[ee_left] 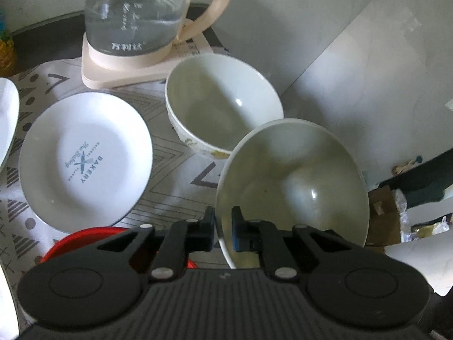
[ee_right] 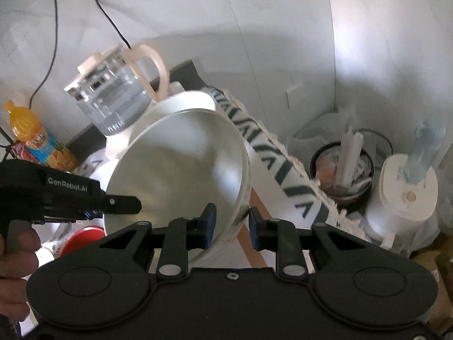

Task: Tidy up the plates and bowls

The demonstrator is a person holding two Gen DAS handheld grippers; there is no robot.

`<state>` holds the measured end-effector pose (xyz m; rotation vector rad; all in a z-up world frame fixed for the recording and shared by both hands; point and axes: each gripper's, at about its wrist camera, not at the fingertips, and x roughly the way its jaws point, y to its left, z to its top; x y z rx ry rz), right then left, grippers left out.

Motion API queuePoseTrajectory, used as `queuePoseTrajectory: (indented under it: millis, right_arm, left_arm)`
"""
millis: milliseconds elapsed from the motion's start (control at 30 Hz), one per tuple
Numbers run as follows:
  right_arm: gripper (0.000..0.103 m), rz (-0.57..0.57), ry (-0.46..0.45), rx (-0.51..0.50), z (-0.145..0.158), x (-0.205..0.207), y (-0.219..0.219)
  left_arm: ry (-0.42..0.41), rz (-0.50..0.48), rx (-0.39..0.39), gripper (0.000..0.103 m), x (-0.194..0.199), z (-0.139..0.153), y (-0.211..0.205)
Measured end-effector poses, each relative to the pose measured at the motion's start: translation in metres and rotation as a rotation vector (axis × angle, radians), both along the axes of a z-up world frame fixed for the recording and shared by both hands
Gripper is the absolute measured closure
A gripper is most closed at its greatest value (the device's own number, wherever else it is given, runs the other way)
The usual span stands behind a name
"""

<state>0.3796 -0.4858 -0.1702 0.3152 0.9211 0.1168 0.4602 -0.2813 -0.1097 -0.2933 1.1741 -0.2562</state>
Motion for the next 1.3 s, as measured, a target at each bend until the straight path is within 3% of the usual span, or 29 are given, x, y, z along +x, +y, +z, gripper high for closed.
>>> queuePoseTrajectory:
  millis: [400,833,1200,1300]
  right_arm:
    - [0.077,0.124,-0.131,-0.036,0.039,-0.001,0.029]
    - [0.077,0.253,-0.129,-0.019,0.05,-0.005,0.066]
    - [0.076,0.387,-0.096,-0.016,0.056,-0.014,0.093]
    - [0.075,0.413,-0.077,-0.024,0.054,-0.017,0.096]
  left_arm:
    - [-0.058,0.08,-0.015,0.094,-0.014,0.034,0.041]
    - [-0.056,0.16,0.001,0.094,-0.039,0.054,0.085]
    - [0.014,0.254,-0.014,0.09,-0.063,0.05,0.112]
    - [0.002,0.254,0.02,0.09,-0.07,0.05,0.11]
